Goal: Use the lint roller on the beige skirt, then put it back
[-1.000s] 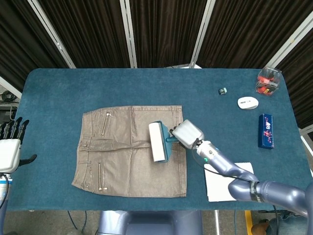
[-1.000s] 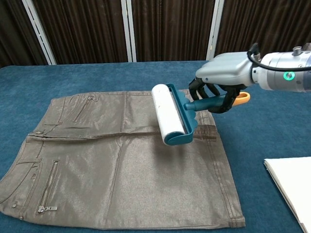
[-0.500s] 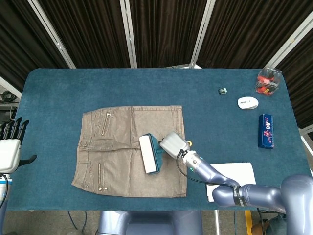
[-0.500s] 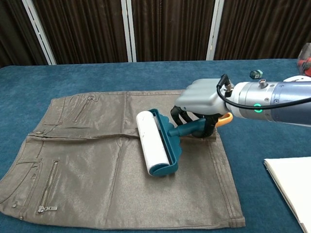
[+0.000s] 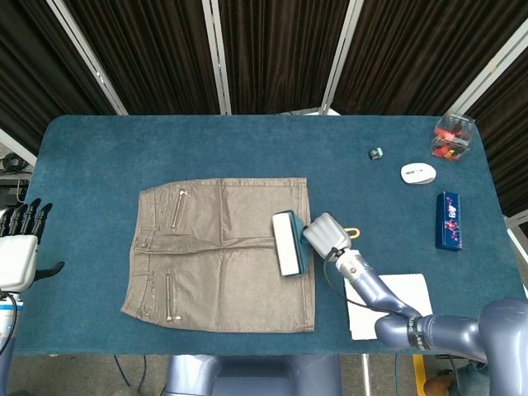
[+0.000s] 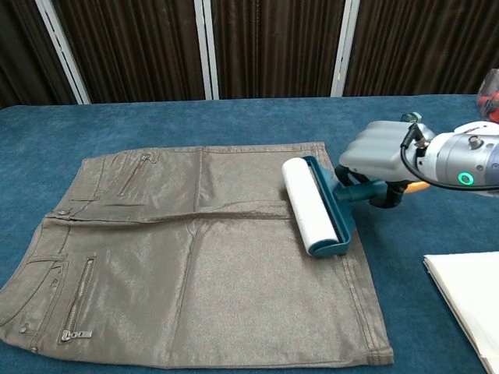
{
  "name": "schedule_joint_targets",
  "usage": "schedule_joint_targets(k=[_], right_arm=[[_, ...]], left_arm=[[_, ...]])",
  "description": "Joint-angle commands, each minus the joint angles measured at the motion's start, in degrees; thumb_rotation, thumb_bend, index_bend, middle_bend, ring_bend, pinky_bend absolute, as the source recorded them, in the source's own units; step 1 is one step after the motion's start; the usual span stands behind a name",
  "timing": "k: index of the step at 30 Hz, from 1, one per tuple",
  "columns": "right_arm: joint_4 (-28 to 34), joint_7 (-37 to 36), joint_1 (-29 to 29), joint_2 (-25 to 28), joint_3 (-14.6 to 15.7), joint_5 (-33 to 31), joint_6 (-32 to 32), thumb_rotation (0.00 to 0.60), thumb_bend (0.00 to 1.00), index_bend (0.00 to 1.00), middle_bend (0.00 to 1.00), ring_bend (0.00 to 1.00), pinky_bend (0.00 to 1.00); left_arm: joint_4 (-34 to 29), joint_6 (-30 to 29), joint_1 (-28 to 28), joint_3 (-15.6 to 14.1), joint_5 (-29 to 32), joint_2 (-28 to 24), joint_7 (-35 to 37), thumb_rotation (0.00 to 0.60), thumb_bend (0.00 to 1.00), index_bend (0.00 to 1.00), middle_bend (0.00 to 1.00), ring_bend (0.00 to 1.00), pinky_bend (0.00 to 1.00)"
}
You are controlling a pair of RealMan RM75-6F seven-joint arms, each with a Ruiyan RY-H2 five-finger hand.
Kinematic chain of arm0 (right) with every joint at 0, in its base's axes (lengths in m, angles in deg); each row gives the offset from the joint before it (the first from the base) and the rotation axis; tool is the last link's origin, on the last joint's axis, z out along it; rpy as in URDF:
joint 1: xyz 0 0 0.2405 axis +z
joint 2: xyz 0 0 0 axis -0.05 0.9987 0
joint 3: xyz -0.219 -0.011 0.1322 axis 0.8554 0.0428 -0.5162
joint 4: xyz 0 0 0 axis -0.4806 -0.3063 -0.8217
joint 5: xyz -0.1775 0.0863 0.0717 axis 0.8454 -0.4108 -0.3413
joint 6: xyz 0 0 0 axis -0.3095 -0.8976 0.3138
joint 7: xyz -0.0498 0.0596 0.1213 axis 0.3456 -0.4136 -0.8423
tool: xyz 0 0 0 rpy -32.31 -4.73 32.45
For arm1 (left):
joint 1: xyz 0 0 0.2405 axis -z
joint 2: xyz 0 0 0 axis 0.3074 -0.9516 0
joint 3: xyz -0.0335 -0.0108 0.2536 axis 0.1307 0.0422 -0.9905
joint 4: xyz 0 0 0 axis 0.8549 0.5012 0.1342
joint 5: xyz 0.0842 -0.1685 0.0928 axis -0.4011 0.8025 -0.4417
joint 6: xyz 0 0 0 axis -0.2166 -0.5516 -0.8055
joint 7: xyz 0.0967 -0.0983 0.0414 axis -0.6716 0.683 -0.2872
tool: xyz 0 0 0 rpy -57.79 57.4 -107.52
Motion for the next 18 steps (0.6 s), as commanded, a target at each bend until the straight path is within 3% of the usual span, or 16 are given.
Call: schedule_joint_targets(k=[1, 6, 18], right_arm=[[0.59, -0.26, -0.48, 1.27, 0.31, 0.34, -0.61, 0.600, 0.77, 0.58, 0.64, 0.56, 0.56], [2.81, 2.41, 0.58, 1.64, -0.17, -0.48, -0.97, 0.600, 0.77, 0.58, 0.64, 0.56, 0.56], [8.89, 26.35, 13.38, -4.32, -2.42, -21.32, -3.06, 0.600, 0.77, 0.59, 0.64, 0.56, 0.56]], left_arm=[[-0.07, 0.12, 0.11, -0.06, -0.08, 0.12, -0.21, 0.600, 0.00, 0.00, 0.00, 0.00, 0.00], [-0.37, 0.20, 0.33, -0.13, -0.26, 0.35, -0.66, 0.600, 0.00, 0.00, 0.00, 0.00, 0.00], [-0.34, 0.54, 0.21, 0.42, 0.87, -0.66, 1.14, 0.600, 0.00, 0.00, 0.00, 0.00, 0.00]])
